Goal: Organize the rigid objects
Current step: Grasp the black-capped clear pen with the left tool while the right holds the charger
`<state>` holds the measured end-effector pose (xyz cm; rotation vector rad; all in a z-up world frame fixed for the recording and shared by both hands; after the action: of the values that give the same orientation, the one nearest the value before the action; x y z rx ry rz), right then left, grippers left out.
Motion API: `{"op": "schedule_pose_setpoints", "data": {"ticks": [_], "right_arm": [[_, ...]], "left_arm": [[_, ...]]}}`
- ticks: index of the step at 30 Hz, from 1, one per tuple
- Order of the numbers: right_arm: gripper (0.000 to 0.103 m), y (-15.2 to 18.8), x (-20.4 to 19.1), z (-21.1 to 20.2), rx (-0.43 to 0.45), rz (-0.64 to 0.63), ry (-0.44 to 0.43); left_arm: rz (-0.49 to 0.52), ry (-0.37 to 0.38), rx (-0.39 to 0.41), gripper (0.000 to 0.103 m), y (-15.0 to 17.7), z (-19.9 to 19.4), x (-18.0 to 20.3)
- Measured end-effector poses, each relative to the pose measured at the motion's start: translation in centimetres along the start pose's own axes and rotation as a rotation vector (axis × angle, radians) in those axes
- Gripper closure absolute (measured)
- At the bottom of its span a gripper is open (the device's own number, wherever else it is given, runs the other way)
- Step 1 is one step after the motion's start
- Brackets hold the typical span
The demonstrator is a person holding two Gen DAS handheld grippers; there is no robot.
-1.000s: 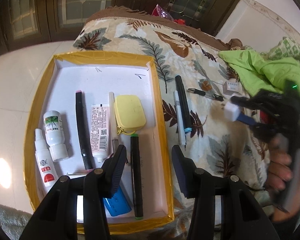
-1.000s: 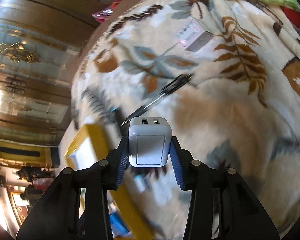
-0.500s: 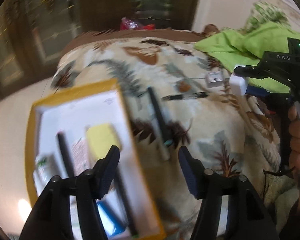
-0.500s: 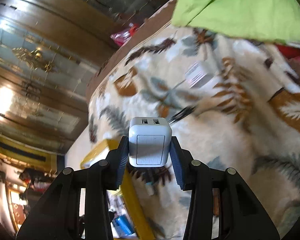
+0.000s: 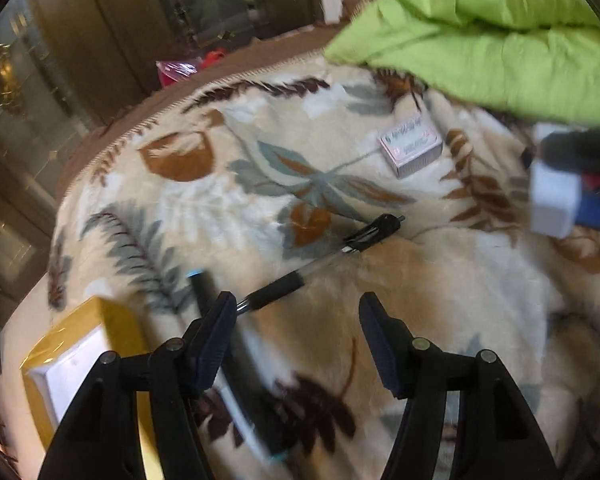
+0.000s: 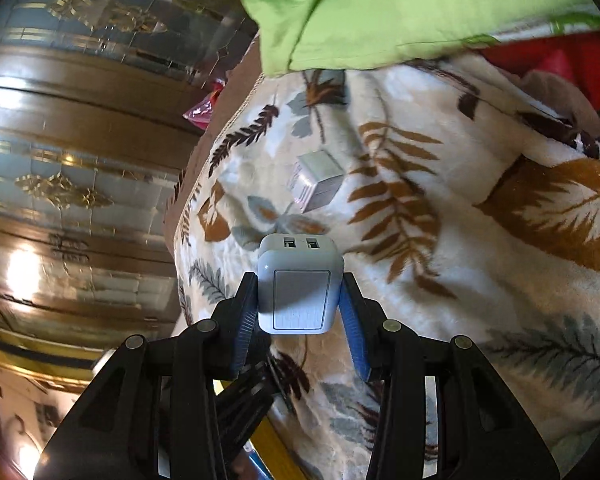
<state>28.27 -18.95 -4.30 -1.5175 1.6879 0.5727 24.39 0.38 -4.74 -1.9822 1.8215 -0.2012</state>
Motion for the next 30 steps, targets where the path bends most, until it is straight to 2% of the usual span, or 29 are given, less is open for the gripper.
{"op": "schedule_pose_setpoints", "data": {"ticks": [5,9,11,12,17,19,25,28,30], "right_arm": [[0.062,-0.7,1.0,-0.5,0.029,0.028,-0.030],[0.062,-0.9,1.0,-0.4,0.030,0.023,-0.047],[0.062,-0.9,0.8,-0.1,0.023,0.016,-0.046],[0.062,-0.9,0.7,0.0,0.021,0.014,-0.048],[0.062,-0.7,0.5,-0.2,0.023,0.011,-0.056],[0.062,-0.6,0.3,-0.1,0.021,0.000,-0.053],[0.062,0.3,-0.9,0.8,-0.009,-0.047,-0.034],[0.062,1.0,-1.8,1.6,-0.035,-0.082,-0.029],[0.062,1.5,-2.4,2.2,-0.055,-0.109,-0.018]], "left_arm": [[0.050,-0.029,-0.005,0.039,-1.5,2.0,1.0],[0.089,-0.062,-0.063,0.041,-1.7,3.9,1.4],[0.065,-0.024,-0.078,0.059,-1.5,3.7,1.3],[0.055,-0.010,-0.090,0.077,-1.3,3.6,1.3],[0.061,-0.006,-0.114,0.088,0.1,2.6,2.3],[0.007,0.054,-0.136,0.093,1.0,2.0,2.0],[-0.169,0.246,-0.201,0.094,5.7,-0.5,0.1],[-0.249,0.325,-0.212,0.094,8.6,-2.5,-1.4],[-0.287,0.350,-0.217,0.095,10.4,-3.8,-2.3]]}}
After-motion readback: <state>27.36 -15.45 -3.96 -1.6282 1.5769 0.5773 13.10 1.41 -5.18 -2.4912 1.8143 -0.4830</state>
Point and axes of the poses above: each gripper's, at about its wrist camera, not at the fingertips, and z roughly the way its jaws point, x to its right, y to its underside, the point moved 3 cm from there along z, roughly the way its jaws point, and after that the axes turned 5 degrees about -x, right-handed, at the moved point
